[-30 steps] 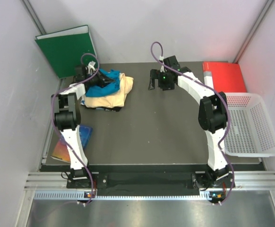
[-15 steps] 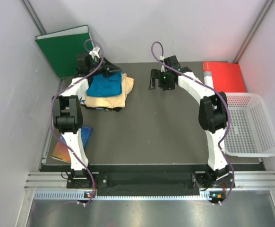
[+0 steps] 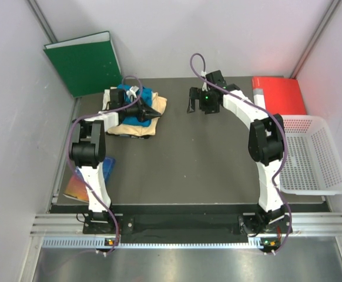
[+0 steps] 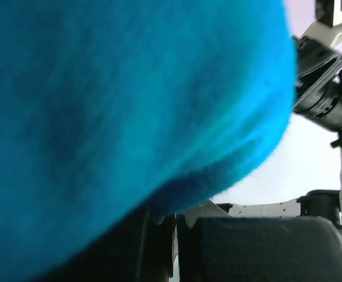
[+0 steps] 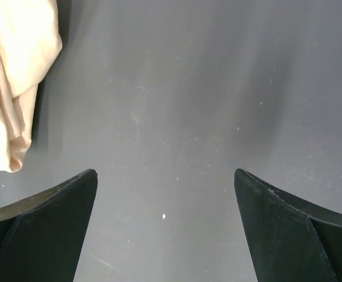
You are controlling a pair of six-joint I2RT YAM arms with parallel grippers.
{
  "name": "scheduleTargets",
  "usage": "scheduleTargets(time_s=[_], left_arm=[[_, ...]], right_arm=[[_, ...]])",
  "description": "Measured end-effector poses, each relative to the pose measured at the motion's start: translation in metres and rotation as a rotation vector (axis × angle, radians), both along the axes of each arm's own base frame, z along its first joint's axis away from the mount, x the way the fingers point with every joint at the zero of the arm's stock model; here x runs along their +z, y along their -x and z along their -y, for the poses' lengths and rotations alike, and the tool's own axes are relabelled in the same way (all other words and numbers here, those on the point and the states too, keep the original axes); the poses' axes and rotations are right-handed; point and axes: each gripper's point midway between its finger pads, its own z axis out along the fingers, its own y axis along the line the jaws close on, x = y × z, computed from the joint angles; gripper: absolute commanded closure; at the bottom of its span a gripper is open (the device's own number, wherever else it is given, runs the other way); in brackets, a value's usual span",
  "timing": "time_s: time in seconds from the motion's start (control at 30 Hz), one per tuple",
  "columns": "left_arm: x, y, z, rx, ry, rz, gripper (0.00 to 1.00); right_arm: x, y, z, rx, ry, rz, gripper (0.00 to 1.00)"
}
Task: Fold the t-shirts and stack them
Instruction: Neatly place the folded tshirt to the corner
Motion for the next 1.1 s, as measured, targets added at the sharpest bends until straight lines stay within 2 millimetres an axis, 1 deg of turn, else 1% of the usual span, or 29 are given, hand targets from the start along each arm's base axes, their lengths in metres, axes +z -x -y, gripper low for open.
scheduleTargets(time_s=[0.07,0.13,0.2,0.23,0.3,0.33,0.4,0.43,0.47,0.53,0.57,0.6,0.63,0.67,0.7,0.77,0.8,0.83,0.9,0.93,1.0,1.03,1.1], left_arm=[[-0.003,0.002,-0.001,-0.008,-0.014,0.011,1.0],[0.001,0.004,-0.001,-0.017,-0.025,0.026,1.0],[0.009,0.0,-0.001,-0.018,-0.035,0.042,1.0],[0.016,-0.004,-0.001,-0.018,-0.041,0.053,1.0],[0.036,-0.016,-0.001,-0.011,-0.061,0.102,1.0],[0.05,-0.023,0.0,-0.008,-0.075,0.136,1.0],[0.083,-0.041,0.001,0.01,-0.122,0.24,1.0],[0.105,-0.048,0.003,0.021,-0.154,0.295,1.0],[0.12,-0.054,0.007,0.03,-0.196,0.357,1.0],[0.14,-0.063,0.017,0.05,-0.305,0.438,1.0],[0.144,-0.064,0.023,0.05,-0.349,0.466,1.0],[0.143,-0.064,0.032,0.041,-0.401,0.49,1.0],[0.137,-0.062,0.041,0.026,-0.453,0.502,1.0],[0.126,-0.058,0.052,0.001,-0.503,0.5,1.0],[0.107,-0.053,0.06,-0.029,-0.556,0.48,1.0],[0.063,-0.043,0.072,-0.099,-0.654,0.42,1.0],[0.029,-0.035,0.077,-0.148,-0.715,0.366,1.0],[0.007,-0.029,0.078,-0.178,-0.753,0.325,1.0],[-0.046,-0.014,0.07,-0.242,-0.844,0.212,1.0],[-0.067,-0.007,0.063,-0.265,-0.883,0.158,1.0],[-0.096,0.002,0.046,-0.285,-0.946,0.069,1.0],[-0.102,0.004,0.04,-0.285,-0.964,0.042,1.0],[-0.104,0.001,0.028,-0.265,-0.992,0.026,1.0]], right_arm=[[0.0,-0.001,0.001,-0.003,0.0,0.001,0.0],[0.0,-0.002,0.003,-0.006,0.0,0.001,0.0],[0.0,-0.002,0.003,-0.007,-0.001,0.001,0.0],[0.0,-0.002,0.003,-0.007,-0.001,0.001,0.01],[0.0,-0.002,0.003,-0.007,0.0,-0.001,0.0],[-0.001,-0.001,0.004,-0.007,0.001,-0.001,0.0],[-0.005,0.002,0.005,-0.008,0.005,-0.01,0.0],[-0.007,0.004,0.006,-0.008,0.008,-0.015,0.0],[-0.009,0.006,0.007,-0.009,0.01,-0.021,0.0],[-0.014,0.008,0.009,-0.012,0.018,-0.031,0.0],[-0.015,0.009,0.01,-0.014,0.022,-0.034,0.0],[-0.015,0.008,0.01,-0.019,0.026,-0.034,0.0],[-0.015,0.008,0.011,-0.023,0.029,-0.03,0.0],[-0.014,0.007,0.013,-0.032,0.032,-0.028,0.0],[-0.014,0.006,0.014,-0.039,0.036,-0.025,0.0],[-0.013,0.003,0.019,-0.053,0.043,-0.021,0.0],[-0.013,0.002,0.022,-0.061,0.046,-0.019,0.0],[-0.013,0.0,0.025,-0.07,0.049,-0.017,0.0],[-0.012,-0.003,0.033,-0.088,0.053,-0.015,0.0],[-0.012,-0.005,0.036,-0.096,0.055,-0.014,0.0],[-0.012,-0.008,0.043,-0.11,0.057,-0.012,0.0],[-0.011,-0.008,0.045,-0.114,0.056,-0.011,0.0],[-0.011,-0.007,0.049,-0.12,0.057,-0.013,0.0]])
